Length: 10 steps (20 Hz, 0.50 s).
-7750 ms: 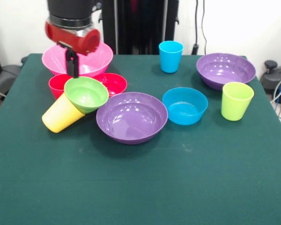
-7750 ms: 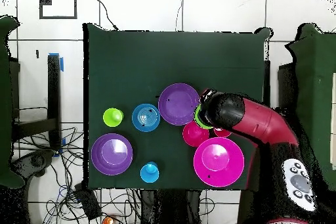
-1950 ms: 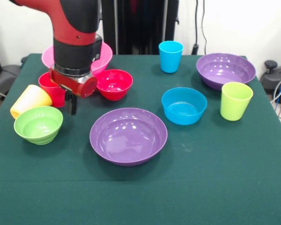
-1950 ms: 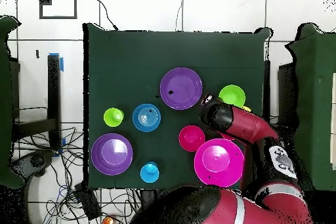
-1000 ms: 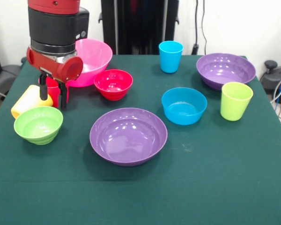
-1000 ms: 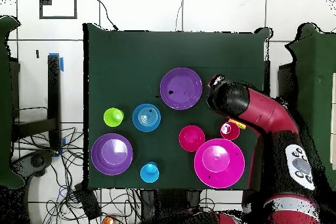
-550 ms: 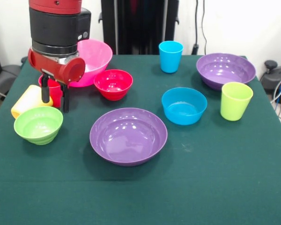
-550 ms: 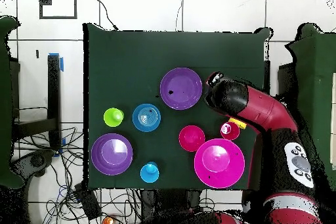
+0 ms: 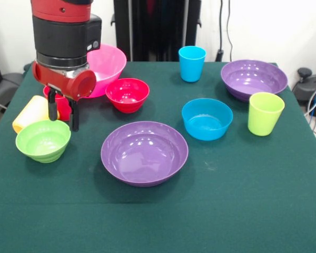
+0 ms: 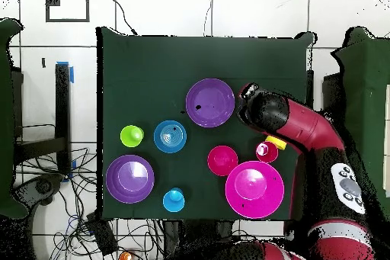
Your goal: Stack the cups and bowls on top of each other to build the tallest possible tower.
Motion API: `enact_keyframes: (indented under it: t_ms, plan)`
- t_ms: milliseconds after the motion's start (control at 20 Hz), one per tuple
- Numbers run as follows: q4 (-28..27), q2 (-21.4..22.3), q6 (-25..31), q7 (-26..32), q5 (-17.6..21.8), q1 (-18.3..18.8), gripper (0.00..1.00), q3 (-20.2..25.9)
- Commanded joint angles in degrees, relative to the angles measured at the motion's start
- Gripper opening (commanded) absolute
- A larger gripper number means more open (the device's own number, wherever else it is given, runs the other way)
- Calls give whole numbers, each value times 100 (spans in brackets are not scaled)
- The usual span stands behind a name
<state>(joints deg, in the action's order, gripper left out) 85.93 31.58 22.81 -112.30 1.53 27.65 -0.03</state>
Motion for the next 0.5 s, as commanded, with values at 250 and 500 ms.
enact_keyframes:
  t_ms: [250, 500]
  plan:
    - [-744, -738, 964, 49, 363, -283, 100, -9]
    - [-827, -906, 803, 169, 383, -169, 100, 65]
